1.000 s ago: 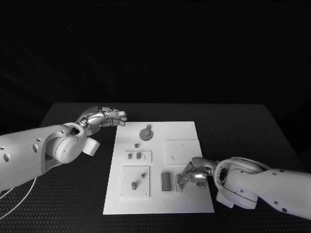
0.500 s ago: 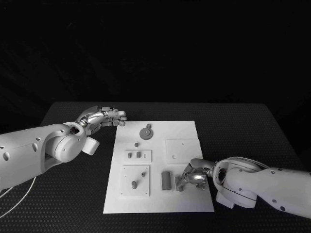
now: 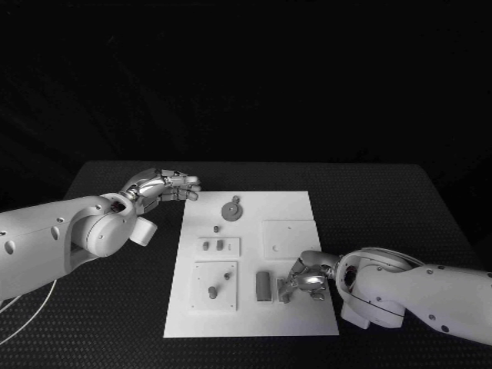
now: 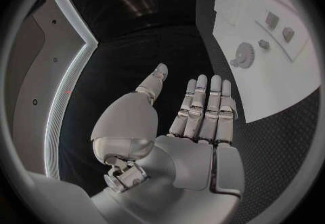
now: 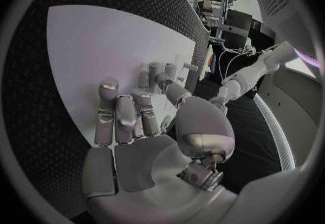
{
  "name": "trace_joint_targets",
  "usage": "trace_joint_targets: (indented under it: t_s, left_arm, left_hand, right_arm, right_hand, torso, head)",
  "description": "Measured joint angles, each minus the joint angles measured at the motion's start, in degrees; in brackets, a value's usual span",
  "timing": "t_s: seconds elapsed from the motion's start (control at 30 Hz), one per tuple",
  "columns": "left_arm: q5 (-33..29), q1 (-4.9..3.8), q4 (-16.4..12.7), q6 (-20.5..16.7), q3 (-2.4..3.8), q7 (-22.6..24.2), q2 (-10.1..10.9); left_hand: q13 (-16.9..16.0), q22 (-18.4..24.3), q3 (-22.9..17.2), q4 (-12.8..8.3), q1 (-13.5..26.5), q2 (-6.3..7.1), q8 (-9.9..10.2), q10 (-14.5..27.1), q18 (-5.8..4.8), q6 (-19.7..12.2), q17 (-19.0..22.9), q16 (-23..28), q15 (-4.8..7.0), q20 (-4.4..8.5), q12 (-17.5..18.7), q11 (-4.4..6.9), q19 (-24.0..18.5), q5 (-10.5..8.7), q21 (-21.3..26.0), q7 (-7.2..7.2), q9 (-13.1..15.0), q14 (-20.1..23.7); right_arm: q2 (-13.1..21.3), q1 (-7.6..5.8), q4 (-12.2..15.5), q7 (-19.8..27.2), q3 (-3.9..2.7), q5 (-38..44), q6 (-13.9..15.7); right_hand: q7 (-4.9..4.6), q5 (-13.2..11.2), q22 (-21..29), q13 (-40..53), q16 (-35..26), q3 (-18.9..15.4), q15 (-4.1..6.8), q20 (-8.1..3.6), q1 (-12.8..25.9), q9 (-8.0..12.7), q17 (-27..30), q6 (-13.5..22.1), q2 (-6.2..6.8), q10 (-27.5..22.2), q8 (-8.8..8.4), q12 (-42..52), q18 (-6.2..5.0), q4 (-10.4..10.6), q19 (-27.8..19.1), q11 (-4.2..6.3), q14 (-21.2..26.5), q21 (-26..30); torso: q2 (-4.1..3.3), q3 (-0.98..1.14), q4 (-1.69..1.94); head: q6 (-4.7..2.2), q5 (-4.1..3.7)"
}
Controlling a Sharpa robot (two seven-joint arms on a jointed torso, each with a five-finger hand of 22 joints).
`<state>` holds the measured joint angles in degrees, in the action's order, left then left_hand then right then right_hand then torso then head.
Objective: Assemble the parts on the task board
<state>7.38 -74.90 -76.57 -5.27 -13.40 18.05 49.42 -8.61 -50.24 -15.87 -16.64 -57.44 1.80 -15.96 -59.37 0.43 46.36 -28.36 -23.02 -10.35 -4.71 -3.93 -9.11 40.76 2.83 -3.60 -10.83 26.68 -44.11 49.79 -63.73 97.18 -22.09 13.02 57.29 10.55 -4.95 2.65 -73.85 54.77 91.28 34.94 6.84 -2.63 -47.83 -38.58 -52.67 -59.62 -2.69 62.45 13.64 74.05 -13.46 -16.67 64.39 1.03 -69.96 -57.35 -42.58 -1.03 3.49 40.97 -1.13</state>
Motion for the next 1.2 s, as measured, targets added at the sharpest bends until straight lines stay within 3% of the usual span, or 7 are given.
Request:
trace_joint_targets:
  t_s: [0.27, 0.53, 0.8, 1.2]
  left_arm:
    - [0.0, 0.00, 0.0, 0.1, -0.01, -0.2, 0.1]
    - [0.0, 0.00, 0.1, 0.4, -0.04, -0.5, 0.1]
    - [0.0, 0.00, 0.2, 0.6, -0.04, -0.7, 0.1]
    - [0.0, 0.00, 0.2, 0.9, -0.08, -0.9, 0.1]
  left_hand:
    - [0.1, 0.0, 0.0, 0.0, 0.0, 0.00, 0.0, 0.0, 0.00, 0.0, 0.1, 0.0, 0.00, 0.00, 0.0, 0.00, 0.0, 0.00, 0.0, 0.00, 0.0, 0.0]
    - [0.2, 0.2, -0.3, 0.0, 0.0, 0.00, 0.0, 0.2, 0.00, 0.0, 0.2, 0.2, 0.00, 0.00, 0.0, -0.20, 0.0, 0.00, 0.0, 0.00, -0.1, 0.0]
    - [0.3, 0.3, -0.3, 0.0, 0.0, 0.00, 0.0, 0.2, 0.00, 0.0, 0.2, 0.2, 0.00, 0.00, 0.0, -0.20, 0.0, 0.00, 0.0, 0.00, -0.1, 0.0]
    - [0.3, 0.3, -0.3, 0.0, 0.0, 0.00, 0.0, 0.1, 0.00, 0.0, 0.3, 0.2, 0.00, 0.00, 0.0, -0.26, 0.0, 0.00, 0.0, 0.00, 0.0, 0.0]
  right_arm:
    - [-0.1, 0.00, -0.2, 0.0, -0.01, 0.0, 0.6]
    - [-0.3, 0.06, -0.4, -0.2, 0.06, 0.0, 0.9]
    - [-0.5, 0.07, -0.6, -0.3, 0.07, 0.0, 1.0]
    - [0.1, 0.07, -0.6, 0.0, 0.05, 0.1, 0.8]
  right_hand:
    - [0.02, 0.0, 0.0, 0.1, -0.2, -0.4, -0.01, 0.01, 1.2, 0.2, -0.2, 0.0, 0.25, 0.0, -0.20, -0.1, 0.00, 0.1, 0.0, 0.00, 0.0, 0.0]
    - [0.00, 0.0, 0.1, 0.2, -0.4, -0.9, -0.02, 0.02, 3.7, 0.6, -0.2, -0.2, 2.30, 0.0, -0.32, -0.5, 0.00, 0.6, 0.0, 0.00, 0.0, 0.4]
    - [-0.01, 0.0, 0.3, 0.4, -0.7, -0.1, -0.02, 0.07, 6.0, 1.2, -0.1, -0.4, 4.58, 0.0, -0.60, -0.7, 0.00, 2.8, 0.1, -0.01, 0.0, 0.7]
    - [0.08, 0.0, 0.3, 0.7, -0.9, 1.0, -0.03, -0.13, 7.0, 1.5, -0.1, -0.5, 9.02, 0.0, -0.69, -0.9, 0.00, 5.2, 0.5, -0.01, 0.0, 1.1]
  torso:
    - [0.00, 0.02, -0.01]
    - [0.00, 0.06, -0.04]
    - [0.00, 0.06, -0.04]
    - [0.00, 0.05, -0.03]
  head:
    - [-0.02, 0.02]
    - [0.03, -0.01]
    - [0.03, -0.01]
    - [0.02, -0.06]
